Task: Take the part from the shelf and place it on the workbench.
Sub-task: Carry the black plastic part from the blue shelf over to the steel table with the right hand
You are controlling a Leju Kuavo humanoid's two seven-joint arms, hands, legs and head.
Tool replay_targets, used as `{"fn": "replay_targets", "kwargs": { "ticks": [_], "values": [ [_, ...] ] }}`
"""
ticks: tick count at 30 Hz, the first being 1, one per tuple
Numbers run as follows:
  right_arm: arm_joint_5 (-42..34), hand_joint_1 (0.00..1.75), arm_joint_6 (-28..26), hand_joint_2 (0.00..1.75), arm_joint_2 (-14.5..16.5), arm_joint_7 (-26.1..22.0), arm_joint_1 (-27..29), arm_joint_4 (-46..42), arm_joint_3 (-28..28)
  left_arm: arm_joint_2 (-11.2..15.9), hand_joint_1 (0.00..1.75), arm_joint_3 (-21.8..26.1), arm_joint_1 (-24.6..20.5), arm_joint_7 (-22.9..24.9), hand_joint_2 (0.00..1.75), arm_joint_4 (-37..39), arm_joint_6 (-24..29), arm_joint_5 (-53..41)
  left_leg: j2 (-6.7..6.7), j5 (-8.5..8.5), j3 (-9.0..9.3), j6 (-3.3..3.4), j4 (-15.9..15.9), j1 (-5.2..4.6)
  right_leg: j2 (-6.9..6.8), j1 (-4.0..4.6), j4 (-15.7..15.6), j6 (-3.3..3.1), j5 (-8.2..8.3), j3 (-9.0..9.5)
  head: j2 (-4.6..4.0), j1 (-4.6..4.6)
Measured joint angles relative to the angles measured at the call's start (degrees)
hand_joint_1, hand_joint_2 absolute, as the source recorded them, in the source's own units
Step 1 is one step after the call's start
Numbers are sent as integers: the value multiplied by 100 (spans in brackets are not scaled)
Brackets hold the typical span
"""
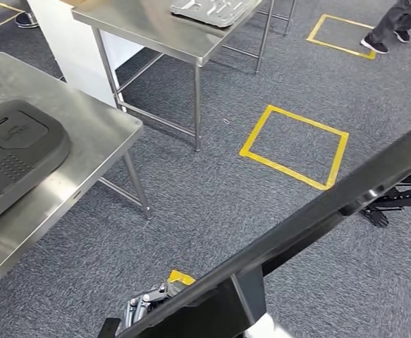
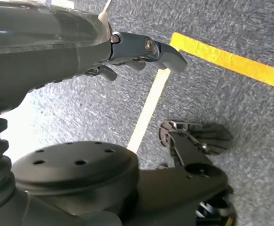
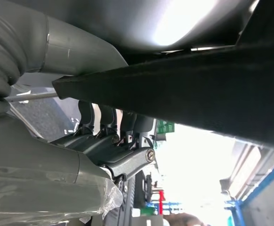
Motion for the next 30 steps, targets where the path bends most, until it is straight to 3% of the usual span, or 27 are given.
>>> {"fn": "replay_targets", "kwargs": {
  "ticks": [2,3,5,6,7,8,9,11,12,14,16,18,21,22,23,24,26,28,30],
  "values": [
    [-57,175,24,175,2,11,-6,1,0,1,0,0,12,3,175,0,1,-5,-58,20,-5,71,-8,1,166,-39,131,49,-128,-42,0,2],
    [-103,175,43,175,2,21,-5,1,0,0,0,0,8,6,175,0,1,-13,-85,30,-6,103,-14,6,297,-53,357,68,-282,-138,0,5],
    [-168,175,70,175,0,43,10,9,0,-1,0,-1,-9,11,175,0,-2,-30,-138,36,-13,143,-13,-9,490,-60,1131,78,-669,-484,0,10],
    [-170,175,71,175,-1,49,16,15,0,-2,0,-1,-12,15,175,0,-3,-34,-168,37,-15,152,-13,-25,515,-58,1509,75,-801,-664,0,10],
    [-155,175,68,175,-2,52,20,21,0,-2,0,-1,-12,20,175,0,-4,-38,-197,38,-14,158,-12,-43,523,-53,1717,61,-827,-770,0,9],
    [-133,175,64,175,-2,51,21,25,0,-2,0,-1,-11,26,175,0,-3,-39,-234,39,-11,162,-12,-59,531,-44,1693,37,-741,-771,0,8],
    [-106,175,57,175,-3,50,19,26,0,-2,0,-1,-11,31,175,0,-2,-40,-288,40,-7,165,-12,-71,558,-30,1434,2,-557,-660,0,7],
    [-48,175,33,175,-4,38,13,24,0,-10,0,-1,-23,33,175,0,0,-42,-394,49,-9,163,-12,-83,755,2,617,-98,-155,-282,0,3],
    [-20,175,21,175,-5,30,11,22,0,-17,0,-2,-33,33,175,0,1,-43,-449,58,-19,154,-10,-76,859,14,302,-139,-38,-135,0,4],
    [18,175,9,175,-7,16,4,20,0,-30,0,-2,-36,34,175,0,-1,-46,-542,87,-52,112,-14,-51,942,34,71,-186,-8,-27,0,10],
    [35,175,9,175,1,13,-15,14,0,-27,0,0,-19,36,175,-1,1,-50,-623,103,-80,55,-23,-40,820,28,-15,-195,19,-1,0,16],
    [43,175,10,175,18,12,-27,7,0,-19,0,1,-12,40,175,-2,9,-51,-529,-62,-189,5,179,-60,680,-5,-135,-210,72,39,0,-2],
    [45,175,12,175,25,10,-12,4,1,-10,0,1,-23,42,175,-2,13,-52,-296,-562,-633,-77,1170,-35,464,-14,-178,-222,93,47,0,-16],
    [45,175,12,175,24,9,-7,4,1,-8,0,2,-25,39,175,-2,12,-52,-266,-624,-728,-106,1404,-19,393,-14,-174,-217,88,46,0,-15],
    [45,175,12,175,24,9,-5,4,1,-7,0,2,-28,38,175,-2,12,-55,-239,-582,-723,-132,1431,-1,327,-17,-167,-206,79,46,0,-15],
    [45,175,12,175,24,8,-6,4,1,-4,0,2,-26,39,175,-2,13,-57,-202,-442,-607,-157,1234,18,268,-24,-151,-189,65,48,0,-16],
    [45,175,12,175,25,8,-8,4,1,1,0,2,-20,48,175,-2,13,-61,-7,-113,-203,-196,478,29,174,-31,-89,-126,10,46,0,-20],
    [45,175,13,175,23,7,-11,3,0,-3,0,2,-21,49,175,-2,13,-63,137,-1,8,-139,36,3,96,-13,-7,-59,-45,30,0,-21],
    [44,175,14,175,23,6,-15,1,1,-5,0,2,-15,49,175,-2,13,-67,77,-21,-8,-31,16,-25,7,-3,25,-22,-65,33,0,-20]
  ]
}}
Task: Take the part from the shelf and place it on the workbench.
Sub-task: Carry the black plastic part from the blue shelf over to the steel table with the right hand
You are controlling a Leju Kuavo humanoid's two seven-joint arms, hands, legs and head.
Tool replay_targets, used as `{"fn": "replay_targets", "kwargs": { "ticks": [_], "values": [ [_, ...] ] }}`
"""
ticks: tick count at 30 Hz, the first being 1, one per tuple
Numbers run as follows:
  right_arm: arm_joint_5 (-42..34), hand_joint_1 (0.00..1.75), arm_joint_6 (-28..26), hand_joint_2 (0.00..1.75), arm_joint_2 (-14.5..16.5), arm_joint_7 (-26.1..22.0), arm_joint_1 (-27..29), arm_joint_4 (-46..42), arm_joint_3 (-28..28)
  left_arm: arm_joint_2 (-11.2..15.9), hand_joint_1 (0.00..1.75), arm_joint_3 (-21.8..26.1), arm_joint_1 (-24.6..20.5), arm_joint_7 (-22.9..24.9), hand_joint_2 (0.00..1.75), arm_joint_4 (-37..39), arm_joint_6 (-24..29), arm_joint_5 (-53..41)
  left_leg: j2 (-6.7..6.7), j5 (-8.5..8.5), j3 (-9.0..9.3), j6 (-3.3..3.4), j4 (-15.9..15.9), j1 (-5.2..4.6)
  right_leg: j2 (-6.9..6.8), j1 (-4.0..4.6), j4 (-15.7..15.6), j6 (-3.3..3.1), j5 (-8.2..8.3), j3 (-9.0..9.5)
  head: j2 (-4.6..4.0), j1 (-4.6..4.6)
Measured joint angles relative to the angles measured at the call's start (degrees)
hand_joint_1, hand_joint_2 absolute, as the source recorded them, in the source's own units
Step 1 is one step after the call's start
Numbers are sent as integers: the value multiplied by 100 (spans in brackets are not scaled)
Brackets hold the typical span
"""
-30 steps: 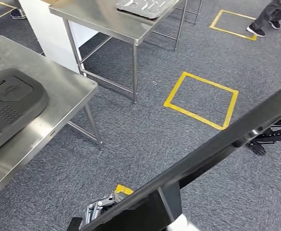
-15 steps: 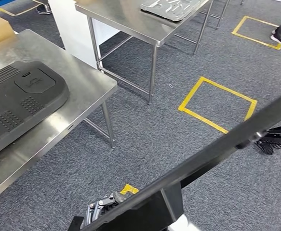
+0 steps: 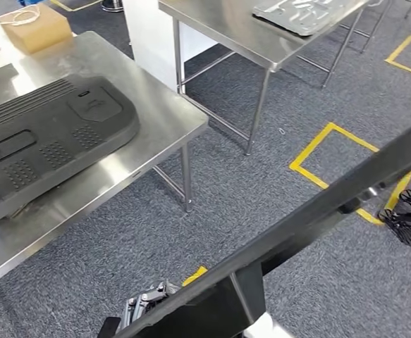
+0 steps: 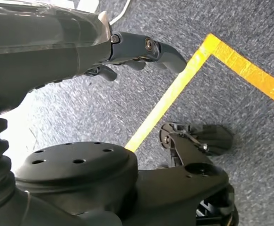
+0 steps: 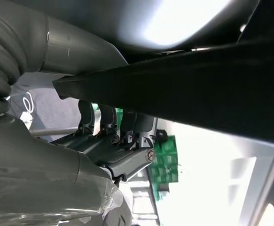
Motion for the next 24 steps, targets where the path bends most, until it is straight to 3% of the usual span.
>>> {"fn": "replay_targets", "kwargs": {
  "ticks": [1,3,5,7,8,9,10,12,14,16,17,19,20,22,23,24],
  "values": [
    [-1,175,0,175,2,0,-3,-1,1,1,0,0,12,1,175,0,0,-2,-53,4,-2,39,0,0,-25,-9,6,18,-21,10,0,1],
    [-2,175,1,175,5,-1,-10,-3,1,2,0,0,23,1,175,0,1,-3,-154,23,3,107,-11,10,129,-36,208,56,-194,-52,0,8],
    [-3,175,2,175,3,-2,-5,-5,1,3,0,0,11,-1,175,0,0,-4,-261,34,2,156,-14,13,402,-50,878,76,-568,-341,0,21],
    [-3,175,2,175,-4,-2,7,-5,1,3,0,0,6,-1,175,0,-2,-9,-392,37,1,180,-13,-10,507,-47,1622,61,-827,-705,0,25],
    [-3,175,2,175,-7,-2,11,-5,1,4,0,0,10,-1,175,0,-2,-10,-462,39,4,185,-12,-25,521,-41,1742,40,-798,-782,0,25],
    [-3,175,2,175,-9,-2,12,-5,1,4,0,0,13,-1,175,0,-1,-11,-538,41,8,189,-12,-39,542,-30,1611,7,-647,-747,0,24],
    [-3,175,3,175,-9,-2,10,-5,1,4,0,0,14,-1,175,0,0,-11,-614,43,13,190,-12,-48,597,-15,1270,-37,-416,-615,0,23],
    [-4,175,5,175,-12,-2,8,-6,1,-7,0,0,11,0,175,1,2,-13,-751,51,8,185,-12,-42,890,12,481,-148,-16,-295,0,18],
    [-4,175,12,175,-16,-4,8,-7,1,-19,0,0,17,-1,175,2,-1,-17,-859,73,-25,150,-16,2,1086,37,144,-205,110,-162,0,25],
    [-3,175,16,175,-14,-7,0,-18,1,-18,0,1,26,0,175,2,-3,-24,-971,99,-51,88,-39,30,984,39,51,-215,127,-122,0,36],
    [-3,175,17,175,-10,-8,-7,-24,1,-15,0,1,26,0,175,1,-2,-26,-942,82,-67,60,-32,18,906,25,-31,-222,139,-83,0,31],
    [-4,175,21,175,1,-13,-12,-34,1,-4,0,1,15,0,175,0,1,-27,-695,-111,-201,7,227,-11,727,-10,-202,-243,167,-6,0,12],
    [-4,175,22,175,2,-16,-7,-33,1,1,0,1,7,-1,175,0,1,-27,-521,-278,-339,-15,519,-12,643,-8,-220,-244,176,4,0,0],
    [-4,175,24,175,-2,-19,12,-31,1,5,0,2,-10,-7,175,0,0,-27,-359,-559,-647,-65,1199,18,470,-8,-221,-241,166,5,0,-6],
    [-3,175,24,175,-4,-21,21,-30,1,7,0,2,-15,-11,175,0,-1,-27,-327,-578,-713,-90,1366,36,385,-10,-214,-231,155,6,0,-6],
    [-2,175,24,175,-6,-23,25,-30,2,9,0,2,-15,-14,175,0,-1,-30,-301,-499,-681,-116,1333,54,308,-15,-203,-217,141,7,0,-3]
  ]
}}
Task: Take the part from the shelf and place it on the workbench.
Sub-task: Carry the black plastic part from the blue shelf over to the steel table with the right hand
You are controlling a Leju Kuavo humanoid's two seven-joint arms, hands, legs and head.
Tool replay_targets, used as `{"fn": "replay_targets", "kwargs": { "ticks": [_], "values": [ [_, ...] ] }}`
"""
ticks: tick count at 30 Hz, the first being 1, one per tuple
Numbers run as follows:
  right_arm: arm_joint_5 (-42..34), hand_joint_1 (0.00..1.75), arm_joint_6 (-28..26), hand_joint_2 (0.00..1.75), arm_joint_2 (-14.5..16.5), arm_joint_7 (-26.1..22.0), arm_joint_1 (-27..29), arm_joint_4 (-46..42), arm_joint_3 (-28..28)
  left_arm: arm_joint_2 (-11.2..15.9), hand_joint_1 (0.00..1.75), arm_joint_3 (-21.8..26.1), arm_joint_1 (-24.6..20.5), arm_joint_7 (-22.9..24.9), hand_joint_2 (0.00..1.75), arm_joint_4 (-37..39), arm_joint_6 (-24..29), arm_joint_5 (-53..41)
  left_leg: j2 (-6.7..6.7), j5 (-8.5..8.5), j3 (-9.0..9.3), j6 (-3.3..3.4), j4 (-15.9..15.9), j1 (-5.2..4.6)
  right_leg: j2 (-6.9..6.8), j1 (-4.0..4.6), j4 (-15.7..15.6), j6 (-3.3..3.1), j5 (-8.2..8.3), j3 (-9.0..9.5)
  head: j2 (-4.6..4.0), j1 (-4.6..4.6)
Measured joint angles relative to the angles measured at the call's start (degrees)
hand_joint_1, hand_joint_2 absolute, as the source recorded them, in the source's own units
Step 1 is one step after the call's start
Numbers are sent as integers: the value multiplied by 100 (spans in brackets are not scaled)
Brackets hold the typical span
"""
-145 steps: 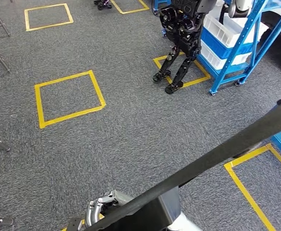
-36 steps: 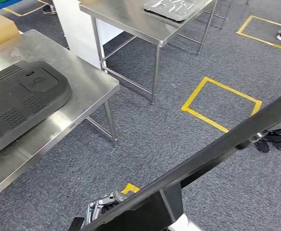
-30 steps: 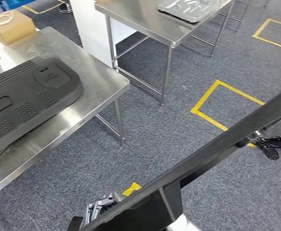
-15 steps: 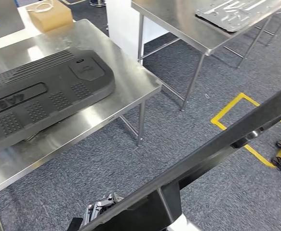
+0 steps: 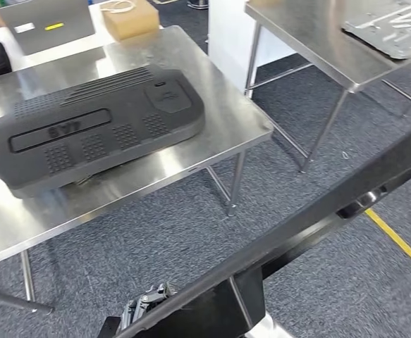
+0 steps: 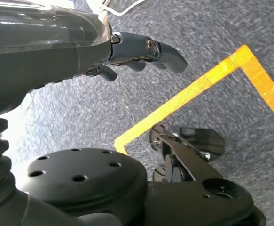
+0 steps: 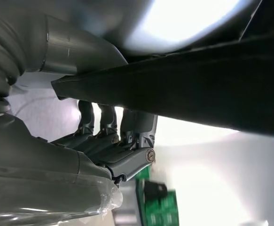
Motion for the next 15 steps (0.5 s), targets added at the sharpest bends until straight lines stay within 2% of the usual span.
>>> {"fn": "replay_targets", "kwargs": {
  "ticks": [1,3,5,7,8,10,12,13,14,15],
  "values": [
    [2,175,0,175,-1,-4,1,0,1,4,0,-1,4,-1,175,0,0,-2,41,166,137,-24,-244,16,-66,-8,21,23,-20,1,0,-1],
    [9,175,0,175,-3,-16,3,-2,4,9,0,-2,14,2,175,0,0,-8,259,470,506,-55,-954,13,-167,-9,103,99,-82,-10,0,-9],
    [26,175,-3,175,-8,-30,16,-7,6,8,0,-2,5,1,175,0,1,-14,431,536,665,8,-1307,-24,-261,19,189,172,-135,-36,0,-10],
    [49,175,-10,175,-11,-39,32,-14,12,8,0,-2,9,1,175,0,2,-20,357,511,639,116,-1308,-49,-385,28,219,210,-161,-34,0,-1],
    [57,175,-14,175,-13,-42,36,-21,17,8,0,-2,26,2,175,0,2,-21,292,517,636,150,-1310,-49,-394,16,241,231,-196,-24,0,2],
    [65,175,-20,175,-16,-45,43,-34,26,8,0,-2,46,3,175,0,3,-22,178,535,638,221,-1318,-39,-176,-19,523,271,-417,-115,0,10],
    [70,175,-23,175,-28,-47,66,-39,28,8,0,-2,34,1,175,0,3,-23,53,547,635,264,-1318,-46,122,-35,1237,281,-787,-429,0,26],
    [73,175,-23,175,-38,-47,81,-39,30,7,0,-2,25,0,175,0,3,-23,-18,551,633,277,-1317,-58,178,-33,1612,274,-922,-613,0,29],
    [76,175,-24,175,-45,-47,94,-39,31,7,0,-2,23,-1,175,0,2,-23,-91,554,634,285,-1317,-74,202,-27,1851,260,-965,-743,0,29],
    [79,175,-24,175,-50,-47,101,-39,33,7,0,-2,26,-1,175,0,3,-23,-163,556,638,291,-1316,-90,219,-17,1877,233,-894,-782,0,29]
  ]
}}
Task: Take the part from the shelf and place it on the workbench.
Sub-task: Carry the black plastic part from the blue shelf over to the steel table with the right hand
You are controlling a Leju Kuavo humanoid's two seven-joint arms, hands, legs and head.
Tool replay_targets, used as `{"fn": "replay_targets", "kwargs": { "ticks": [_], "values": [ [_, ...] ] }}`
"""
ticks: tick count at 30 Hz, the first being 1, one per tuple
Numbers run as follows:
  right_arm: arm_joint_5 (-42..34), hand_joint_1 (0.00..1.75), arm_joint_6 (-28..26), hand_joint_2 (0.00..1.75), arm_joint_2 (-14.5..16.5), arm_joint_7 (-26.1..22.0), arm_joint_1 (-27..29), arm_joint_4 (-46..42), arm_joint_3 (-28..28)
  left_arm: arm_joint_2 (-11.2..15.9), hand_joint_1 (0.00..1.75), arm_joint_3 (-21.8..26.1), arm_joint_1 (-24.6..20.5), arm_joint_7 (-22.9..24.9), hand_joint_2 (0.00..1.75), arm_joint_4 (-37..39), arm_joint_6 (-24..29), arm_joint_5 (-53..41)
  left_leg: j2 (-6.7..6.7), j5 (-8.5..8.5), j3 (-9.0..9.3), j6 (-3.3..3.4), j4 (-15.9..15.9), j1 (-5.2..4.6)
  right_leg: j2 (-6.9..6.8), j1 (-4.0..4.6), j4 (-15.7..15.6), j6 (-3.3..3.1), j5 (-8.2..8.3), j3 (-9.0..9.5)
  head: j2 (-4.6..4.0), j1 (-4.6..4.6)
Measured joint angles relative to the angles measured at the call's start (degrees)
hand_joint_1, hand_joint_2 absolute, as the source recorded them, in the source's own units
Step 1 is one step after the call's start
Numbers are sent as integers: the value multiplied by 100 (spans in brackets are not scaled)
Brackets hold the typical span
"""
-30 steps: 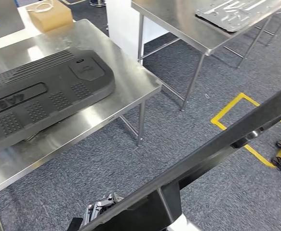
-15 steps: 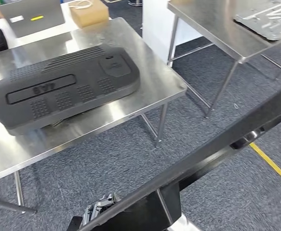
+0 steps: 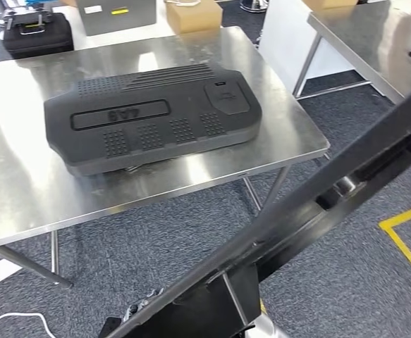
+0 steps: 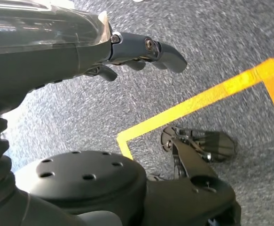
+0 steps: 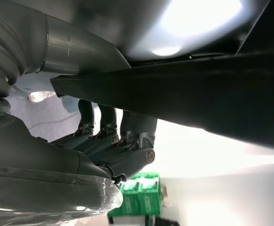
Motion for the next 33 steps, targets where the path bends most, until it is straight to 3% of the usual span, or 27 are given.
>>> {"fn": "replay_targets", "kwargs": {
  "ticks": [2,4,6,8,10,12,14,15,16,18,20,21,23,25,27,29,30,31,33],
  "values": [
    [2,175,0,175,-4,0,4,-2,2,-2,0,0,5,0,175,0,1,0,-151,5,14,8,-1,-29,115,34,-567,-96,413,209,0,-2],
    [4,175,0,175,-10,0,5,-7,2,-20,0,0,1,1,175,0,3,0,-283,14,11,4,1,-29,406,58,-1250,-234,756,490,0,-10],
    [6,175,0,175,-18,0,1,-10,2,-39,0,0,1,1,175,0,-1,0,-390,35,-20,-30,-2,6,546,79,-1487,-307,833,582,0,-1],
    [7,175,-1,175,-14,0,-14,-14,2,-47,0,1,12,0,175,0,-4,1,-456,54,-45,-86,-26,10,411,72,-1606,-307,858,630,0,15],
    [8,175,-2,175,-8,0,-23,-16,2,-49,0,1,8,1,175,0,-2,2,-261,-82,-119,-149,115,-15,250,31,-1760,-310,891,697,0,-4],
    [9,175,-2,175,-8,0,-16,-16,2,-46,0,0,-10,2,175,0,-1,2,27,-417,-369,-225,678,8,87,16,-1811,-314,908,715,0,-23],
    [9,175,-2,175,-9,0,-8,-14,2,-44,0,0,-23,2,175,0,-1,2,125,-651,-637,-304,1296,62,-85,14,-1799,-305,898,709,0,-23],
    [9,175,-2,175,-10,0,-7,-13,2,-43,0,0,-26,8,175,0,-1,2,150,-629,-652,-340,1367,87,-166,10,-1793,-293,889,708,0,-22],
    [10,175,-2,175,-9,0,-8,-11,3,-42,0,0,-26,15,175,0,-1,2,183,-510,-558,-372,1220,110,-238,1,-1782,-273,876,713,0,-23],
    [11,175,-2,175,-9,0,-12,-11,4,-40,0,0,-20,31,175,0,-1,1,367,-184,-163,-422,497,126,-353,-12,-1736,-203,831,720,0,-26],
    [11,175,-1,175,-10,-1,-18,-11,3,-49,0,0,-19,32,175,0,-2,0,518,-40,69,-367,13,102,-435,4,-1666,-124,787,706,0,-29],
    [11,175,-1,175,-11,-1,-19,-11,3,-54,0,0,-19,33,175,0,-3,-1,534,-59,76,-314,-28,79,-473,17,-1650,-93,778,703,0,-28],
    [11,175,0,175,-12,-3,-24,-11,4,-57,0,0,-1,36,175,0,-2,-17,425,-40,50,-199,-22,69,-531,8,-1641,-45,763,714,0,-20],
    [11,175,1,175,-14,-4,-27,-11,4,-57,0,0,6,41,175,0,-1,-32,327,-16,47,-121,-30,76,-373,-25,-1474,-1,606,668,0,-11],
    [11,175,1,175,-20,-4,-23,-11,4,-57,0,0,-3,44,175,0,-1,-32,219,2,40,-65,-34,75,-110,-42,-849,23,237,411,0,7],
    [9,175,1,175,-28,-5,-17,-10,4,-57,0,0,-7,44,175,0,-2,-33,105,12,34,-34,-33,48,-21,-36,-98,15,-47,64,0,16],
    [1,175,3,175,-31,-5,-17,-9,4,-57,0,0,-3,46,175,0,-3,-34,52,15,35,-26,-32,31,-11,-29,52,-2,-43,-17,0,16],
    [-16,175,7,175,-33,-4,-16,-9,4,-57,0,0,1,48,175,0,-4,-37,7,16,40,-22,-32,14,-3,-19,-34,-29,75,6,0,15],
    [-64,175,22,175,-36,2,-18,-8,4,-62,0,0,7,51,175,0,-9,-43,-68,17,54,-18,-33,-11,49,21,-753,-126,505,298,0,14]
  ]
}}
